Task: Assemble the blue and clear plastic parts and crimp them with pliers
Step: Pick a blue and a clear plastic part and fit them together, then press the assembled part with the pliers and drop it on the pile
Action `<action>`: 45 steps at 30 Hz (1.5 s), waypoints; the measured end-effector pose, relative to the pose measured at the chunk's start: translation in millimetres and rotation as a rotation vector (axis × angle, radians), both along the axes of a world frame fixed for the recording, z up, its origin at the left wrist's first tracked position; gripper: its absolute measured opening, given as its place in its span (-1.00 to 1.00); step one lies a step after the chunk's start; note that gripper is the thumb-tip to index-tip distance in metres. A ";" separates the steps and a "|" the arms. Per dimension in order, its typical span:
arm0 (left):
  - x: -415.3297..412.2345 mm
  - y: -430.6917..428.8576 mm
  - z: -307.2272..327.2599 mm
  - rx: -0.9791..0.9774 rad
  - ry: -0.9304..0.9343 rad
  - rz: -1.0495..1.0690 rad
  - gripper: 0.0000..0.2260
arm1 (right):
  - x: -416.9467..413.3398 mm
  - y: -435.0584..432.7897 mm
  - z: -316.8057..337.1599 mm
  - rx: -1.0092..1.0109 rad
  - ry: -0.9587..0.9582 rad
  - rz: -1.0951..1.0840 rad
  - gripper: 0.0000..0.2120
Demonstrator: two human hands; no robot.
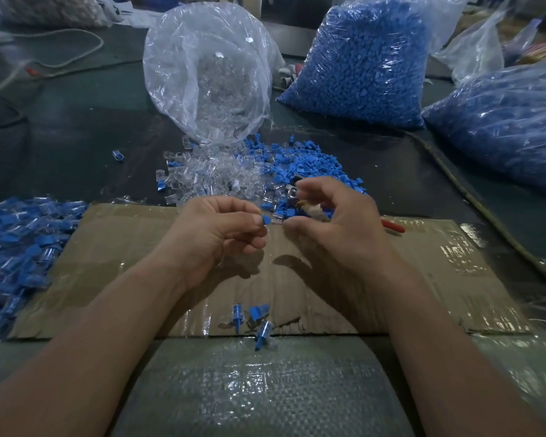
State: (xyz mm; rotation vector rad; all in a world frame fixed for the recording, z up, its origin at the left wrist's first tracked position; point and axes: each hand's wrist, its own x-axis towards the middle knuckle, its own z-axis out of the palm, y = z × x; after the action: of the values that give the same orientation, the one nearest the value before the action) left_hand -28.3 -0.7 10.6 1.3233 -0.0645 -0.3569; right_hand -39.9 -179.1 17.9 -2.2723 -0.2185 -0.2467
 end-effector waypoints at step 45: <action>7.3 -0.1 -9.3 -0.161 -0.360 0.285 -0.90 | -2.3 7.2 -0.8 -0.343 -0.068 -0.081 -0.67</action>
State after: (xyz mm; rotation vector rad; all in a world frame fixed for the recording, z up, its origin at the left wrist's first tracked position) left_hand -21.1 -0.9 1.3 1.2034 -0.2000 0.1286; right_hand -42.2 -171.8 17.1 -2.6186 -0.2181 -0.3514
